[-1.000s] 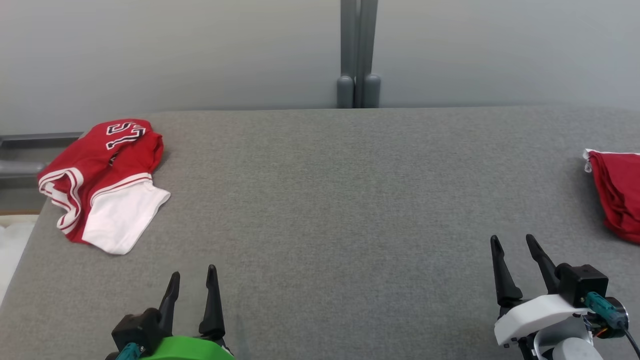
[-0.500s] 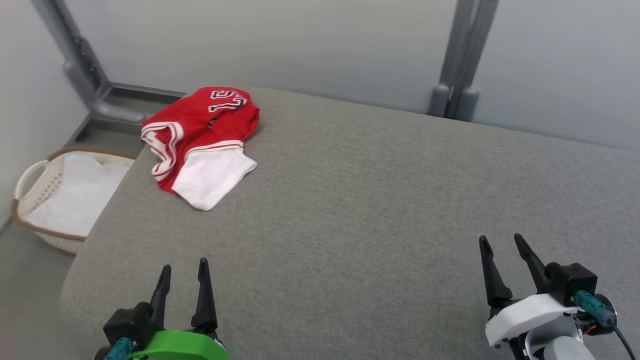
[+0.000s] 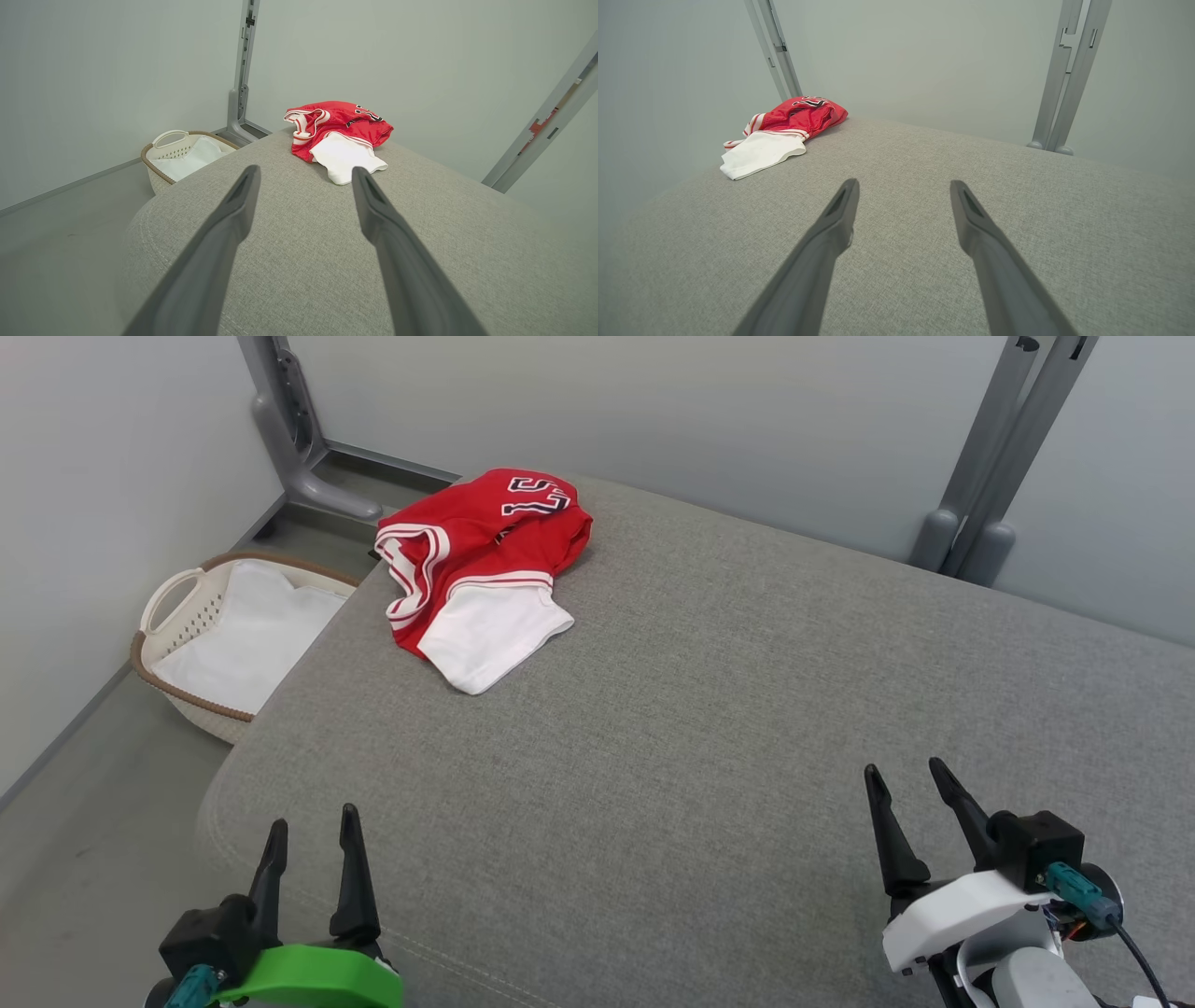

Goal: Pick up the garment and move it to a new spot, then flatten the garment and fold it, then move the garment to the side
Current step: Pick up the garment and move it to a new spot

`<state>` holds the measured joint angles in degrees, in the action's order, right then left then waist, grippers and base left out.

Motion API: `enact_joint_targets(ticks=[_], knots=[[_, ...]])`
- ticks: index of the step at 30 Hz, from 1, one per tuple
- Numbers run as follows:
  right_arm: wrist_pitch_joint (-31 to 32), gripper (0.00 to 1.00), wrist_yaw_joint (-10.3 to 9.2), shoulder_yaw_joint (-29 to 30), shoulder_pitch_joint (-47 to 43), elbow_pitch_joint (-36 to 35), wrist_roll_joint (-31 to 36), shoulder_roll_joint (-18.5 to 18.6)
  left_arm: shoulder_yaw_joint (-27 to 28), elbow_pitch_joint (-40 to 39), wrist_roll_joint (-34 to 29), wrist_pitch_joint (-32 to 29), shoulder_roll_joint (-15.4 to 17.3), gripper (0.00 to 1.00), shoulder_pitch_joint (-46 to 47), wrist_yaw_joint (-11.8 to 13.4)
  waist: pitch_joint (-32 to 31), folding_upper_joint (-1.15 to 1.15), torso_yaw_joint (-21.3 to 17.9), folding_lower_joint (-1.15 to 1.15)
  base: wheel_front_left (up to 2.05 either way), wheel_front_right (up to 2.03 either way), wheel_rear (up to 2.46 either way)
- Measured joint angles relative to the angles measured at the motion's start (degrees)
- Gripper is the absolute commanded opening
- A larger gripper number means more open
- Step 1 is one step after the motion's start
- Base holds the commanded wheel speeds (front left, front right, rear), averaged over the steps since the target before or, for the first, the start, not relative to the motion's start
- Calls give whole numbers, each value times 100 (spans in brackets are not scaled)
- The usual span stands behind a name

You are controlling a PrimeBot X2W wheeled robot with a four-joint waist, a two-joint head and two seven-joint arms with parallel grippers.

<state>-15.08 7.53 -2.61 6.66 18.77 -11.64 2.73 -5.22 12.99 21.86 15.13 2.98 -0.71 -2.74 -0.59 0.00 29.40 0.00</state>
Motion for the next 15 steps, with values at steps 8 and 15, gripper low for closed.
enact_joint_targets(ticks=[8,15], knots=[[0,100,0,122,138,-149,242,0,352,-131,-75,1,483,100,536,-18,170,0,42,0,0,0,0],[0,100,0,132,534,-203,660,-1,662,-115,-20,-230,1154,100,1912,-130,568,0,-138,0,0,0,0]])
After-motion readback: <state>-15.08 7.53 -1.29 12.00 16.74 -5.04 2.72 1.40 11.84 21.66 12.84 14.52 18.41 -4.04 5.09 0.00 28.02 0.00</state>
